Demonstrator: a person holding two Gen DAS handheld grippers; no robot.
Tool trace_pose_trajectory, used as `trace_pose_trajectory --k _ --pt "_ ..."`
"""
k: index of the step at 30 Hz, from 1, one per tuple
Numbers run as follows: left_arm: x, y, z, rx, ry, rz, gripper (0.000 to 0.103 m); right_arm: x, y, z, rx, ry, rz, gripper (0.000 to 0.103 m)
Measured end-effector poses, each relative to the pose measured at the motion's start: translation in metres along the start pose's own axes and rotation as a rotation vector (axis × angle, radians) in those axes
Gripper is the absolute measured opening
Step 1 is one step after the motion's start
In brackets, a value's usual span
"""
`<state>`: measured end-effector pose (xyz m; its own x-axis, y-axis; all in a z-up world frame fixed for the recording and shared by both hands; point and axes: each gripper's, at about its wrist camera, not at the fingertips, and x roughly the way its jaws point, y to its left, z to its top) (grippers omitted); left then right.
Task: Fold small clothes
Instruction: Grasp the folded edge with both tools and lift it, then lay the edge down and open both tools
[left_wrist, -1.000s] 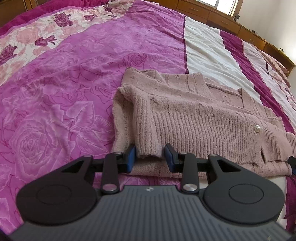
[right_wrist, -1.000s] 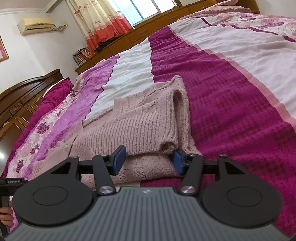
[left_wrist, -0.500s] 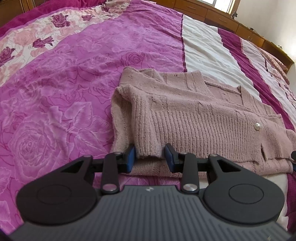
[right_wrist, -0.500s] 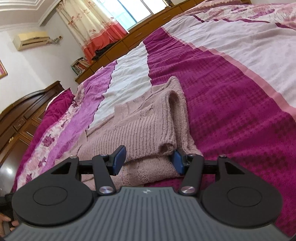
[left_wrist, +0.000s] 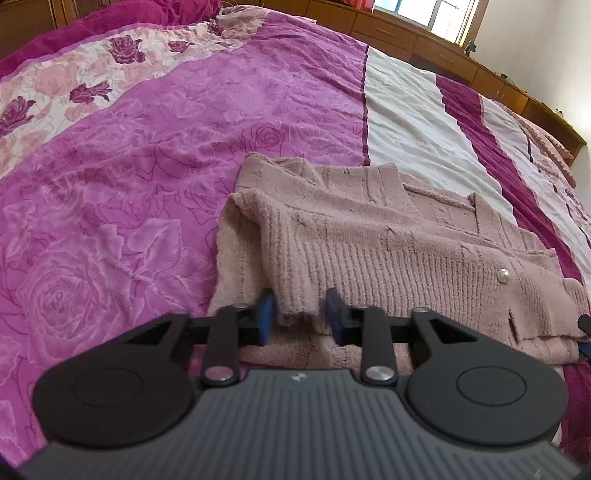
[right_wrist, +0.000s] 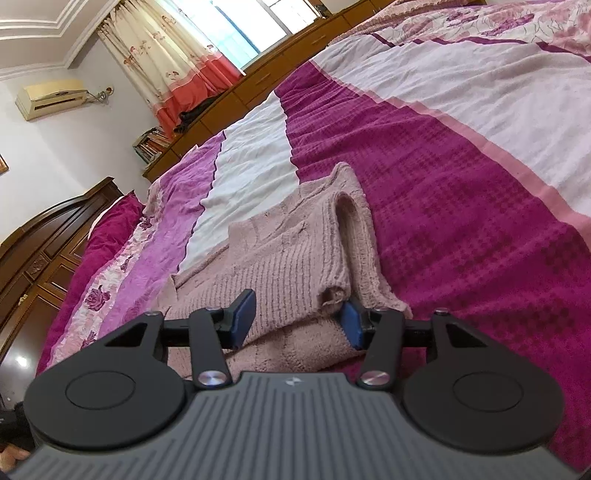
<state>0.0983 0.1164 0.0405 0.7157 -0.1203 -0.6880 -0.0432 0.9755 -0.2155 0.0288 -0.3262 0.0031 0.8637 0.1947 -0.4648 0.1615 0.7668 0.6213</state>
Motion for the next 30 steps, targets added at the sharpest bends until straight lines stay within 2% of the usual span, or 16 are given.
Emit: trace_pose_trajectory --k 3,5,7,14,18,25,30 --pt "-0.001 0.001 0.001 -0.006 -0.003 -0.015 0.016 0.004 -0.003 0.007 0.015 0.015 -0.003 0.036" --pt "-0.004 0.000 0.002 -0.002 -0.015 -0.026 0.015 0.006 -0.003 0.013 0.015 0.021 -0.008 0.014" --pt "-0.009 -0.001 0.006 -0.011 -0.028 -0.040 0.015 0.006 -0.003 0.018 0.018 0.018 0.005 0.008" --pt "-0.016 -0.003 0.032 -0.059 -0.088 -0.080 0.014 0.008 0.016 0.041 -0.032 -0.021 0.075 0.006" --pt "-0.006 -0.006 0.049 -0.067 -0.104 -0.066 0.014 0.018 0.024 0.058 -0.038 -0.058 0.090 0.006" --pt "0.027 -0.008 0.081 -0.088 -0.136 -0.022 0.014 0.057 0.031 0.081 -0.043 -0.098 0.072 0.006" --pt "0.060 -0.010 0.097 -0.106 -0.115 0.030 0.016 0.095 0.034 0.090 -0.070 -0.097 0.008 0.007"
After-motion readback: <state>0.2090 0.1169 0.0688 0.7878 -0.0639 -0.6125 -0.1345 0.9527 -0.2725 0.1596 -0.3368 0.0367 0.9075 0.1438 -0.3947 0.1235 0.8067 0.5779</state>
